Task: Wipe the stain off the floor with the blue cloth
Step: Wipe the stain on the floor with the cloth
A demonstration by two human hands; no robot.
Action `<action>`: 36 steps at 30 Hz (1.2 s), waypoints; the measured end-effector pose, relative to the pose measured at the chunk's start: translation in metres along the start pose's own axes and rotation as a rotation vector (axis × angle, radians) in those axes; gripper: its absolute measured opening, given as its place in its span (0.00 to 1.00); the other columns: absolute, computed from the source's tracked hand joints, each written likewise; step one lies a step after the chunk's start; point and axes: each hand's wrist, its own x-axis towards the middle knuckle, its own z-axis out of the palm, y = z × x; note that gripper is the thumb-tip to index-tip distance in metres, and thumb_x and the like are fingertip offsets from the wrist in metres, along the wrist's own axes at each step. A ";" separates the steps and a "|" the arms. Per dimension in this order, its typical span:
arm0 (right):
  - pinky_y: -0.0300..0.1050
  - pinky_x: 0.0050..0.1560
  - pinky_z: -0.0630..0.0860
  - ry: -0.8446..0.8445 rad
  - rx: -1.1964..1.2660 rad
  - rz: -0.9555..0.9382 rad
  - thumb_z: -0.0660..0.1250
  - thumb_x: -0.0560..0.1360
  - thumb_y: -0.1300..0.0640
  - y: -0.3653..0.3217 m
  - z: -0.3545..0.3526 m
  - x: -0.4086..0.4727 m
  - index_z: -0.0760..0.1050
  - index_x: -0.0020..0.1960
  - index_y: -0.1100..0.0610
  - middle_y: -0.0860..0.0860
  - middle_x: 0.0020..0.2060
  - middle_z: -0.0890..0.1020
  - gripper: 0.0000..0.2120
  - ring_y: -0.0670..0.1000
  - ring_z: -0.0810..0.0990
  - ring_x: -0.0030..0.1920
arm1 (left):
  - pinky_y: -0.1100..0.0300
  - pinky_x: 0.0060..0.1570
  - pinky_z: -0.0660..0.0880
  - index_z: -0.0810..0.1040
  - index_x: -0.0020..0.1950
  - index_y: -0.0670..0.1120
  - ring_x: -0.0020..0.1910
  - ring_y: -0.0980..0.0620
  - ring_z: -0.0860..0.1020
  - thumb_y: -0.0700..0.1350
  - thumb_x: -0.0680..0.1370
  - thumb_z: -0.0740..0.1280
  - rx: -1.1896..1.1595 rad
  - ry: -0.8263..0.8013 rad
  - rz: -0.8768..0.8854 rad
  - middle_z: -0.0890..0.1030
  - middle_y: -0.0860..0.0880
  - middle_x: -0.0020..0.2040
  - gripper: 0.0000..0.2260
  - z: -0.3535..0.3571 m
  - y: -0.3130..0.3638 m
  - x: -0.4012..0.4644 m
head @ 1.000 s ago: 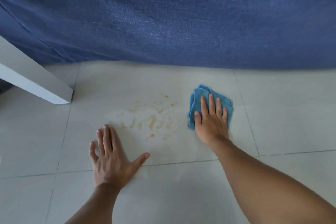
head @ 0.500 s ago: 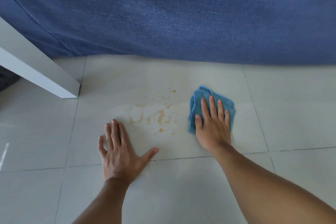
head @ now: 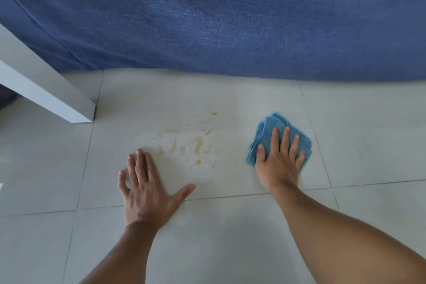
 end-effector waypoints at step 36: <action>0.64 0.77 0.35 -0.030 -0.032 -0.279 0.44 0.82 0.41 -0.107 0.017 -0.015 0.38 0.82 0.53 0.53 0.82 0.37 0.33 0.59 0.33 0.80 | 0.44 0.76 0.51 0.53 0.81 0.39 0.82 0.44 0.46 0.82 0.65 0.55 0.132 -0.015 0.184 0.50 0.41 0.82 0.59 -0.006 -0.031 -0.003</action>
